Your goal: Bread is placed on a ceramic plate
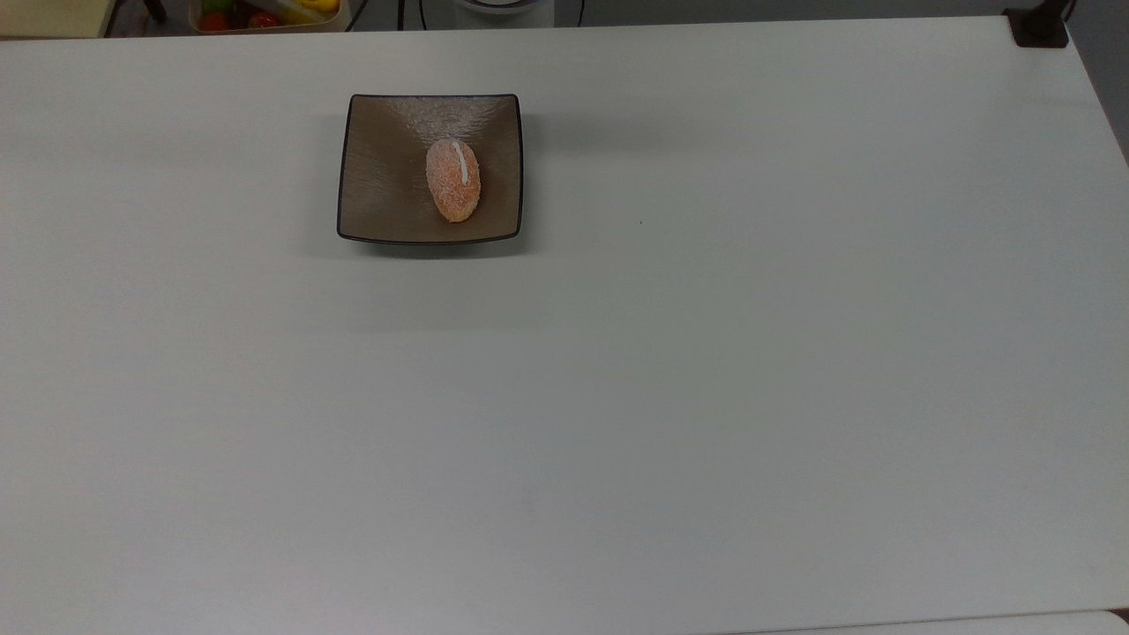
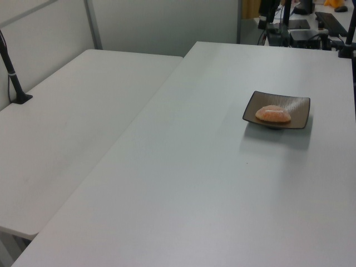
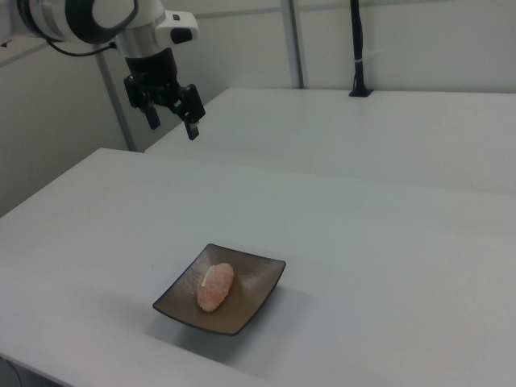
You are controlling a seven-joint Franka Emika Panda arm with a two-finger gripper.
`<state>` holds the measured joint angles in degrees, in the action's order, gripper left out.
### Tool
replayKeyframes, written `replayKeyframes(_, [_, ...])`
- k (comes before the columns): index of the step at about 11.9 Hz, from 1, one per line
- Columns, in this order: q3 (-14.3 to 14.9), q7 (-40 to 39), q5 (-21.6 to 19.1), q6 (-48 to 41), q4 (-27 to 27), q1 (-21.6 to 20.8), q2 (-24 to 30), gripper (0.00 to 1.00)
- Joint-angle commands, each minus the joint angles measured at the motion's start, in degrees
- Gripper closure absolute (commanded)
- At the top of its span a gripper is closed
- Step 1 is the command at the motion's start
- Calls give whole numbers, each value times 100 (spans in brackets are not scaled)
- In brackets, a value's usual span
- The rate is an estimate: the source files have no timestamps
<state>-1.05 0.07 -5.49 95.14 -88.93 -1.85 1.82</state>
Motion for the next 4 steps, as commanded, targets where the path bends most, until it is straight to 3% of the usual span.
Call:
replayKeyframes(1, [0,-235,13,128,-63,-26,3,0])
replayKeyframes(4, [0,-183,21,128,-54,-26,-15,0])
